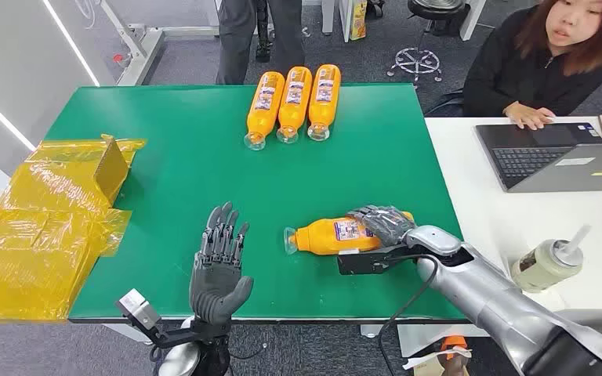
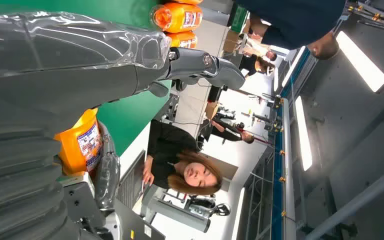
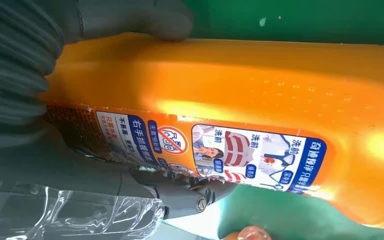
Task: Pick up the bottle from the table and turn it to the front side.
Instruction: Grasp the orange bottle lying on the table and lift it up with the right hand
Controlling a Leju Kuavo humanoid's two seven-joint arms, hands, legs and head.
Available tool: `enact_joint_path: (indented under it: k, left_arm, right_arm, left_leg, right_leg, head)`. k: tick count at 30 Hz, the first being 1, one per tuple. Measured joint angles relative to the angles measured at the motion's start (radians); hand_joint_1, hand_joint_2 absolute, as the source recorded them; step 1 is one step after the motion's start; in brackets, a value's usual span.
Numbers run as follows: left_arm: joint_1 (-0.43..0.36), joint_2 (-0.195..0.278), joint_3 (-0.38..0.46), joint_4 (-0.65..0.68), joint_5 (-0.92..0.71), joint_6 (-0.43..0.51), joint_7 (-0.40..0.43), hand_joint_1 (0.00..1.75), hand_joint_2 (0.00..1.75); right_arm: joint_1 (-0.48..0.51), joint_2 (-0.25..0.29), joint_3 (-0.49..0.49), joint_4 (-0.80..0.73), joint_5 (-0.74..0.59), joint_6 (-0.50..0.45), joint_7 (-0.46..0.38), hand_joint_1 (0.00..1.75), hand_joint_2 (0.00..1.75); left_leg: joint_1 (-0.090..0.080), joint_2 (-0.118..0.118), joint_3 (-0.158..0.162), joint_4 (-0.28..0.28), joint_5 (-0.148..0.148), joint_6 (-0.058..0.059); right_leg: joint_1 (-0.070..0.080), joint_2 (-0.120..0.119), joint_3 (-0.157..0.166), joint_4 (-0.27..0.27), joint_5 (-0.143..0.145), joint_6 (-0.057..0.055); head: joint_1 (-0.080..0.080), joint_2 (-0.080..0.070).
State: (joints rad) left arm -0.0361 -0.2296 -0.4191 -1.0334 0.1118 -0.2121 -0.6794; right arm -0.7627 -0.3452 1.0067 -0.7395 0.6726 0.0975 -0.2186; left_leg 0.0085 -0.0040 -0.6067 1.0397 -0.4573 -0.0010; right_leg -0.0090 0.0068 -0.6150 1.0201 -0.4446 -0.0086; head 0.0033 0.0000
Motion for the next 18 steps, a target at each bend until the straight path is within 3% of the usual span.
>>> enact_joint_path:
  k: [12,18]
  left_arm:
    - [0.005,0.000,0.024,0.000,-0.006,0.022,0.001,0.00,1.75]
    - [0.005,-0.001,0.049,0.000,-0.019,0.044,0.003,0.00,1.75]
  right_arm:
    - [0.050,0.007,-0.081,-0.053,0.026,-0.049,-0.049,1.75,1.75]
    - [0.112,-0.002,-0.152,-0.184,-0.007,-0.108,-0.057,1.75,1.75]
  left_leg:
    - [0.000,0.000,0.000,0.000,0.000,0.000]
    - [0.000,0.000,-0.001,0.000,0.000,0.000]
  right_leg:
    - [0.000,0.000,0.000,0.000,0.000,0.000]
    - [0.000,0.001,-0.002,0.000,0.000,0.000]
  head:
    - [0.000,0.000]
    - [0.000,0.000]
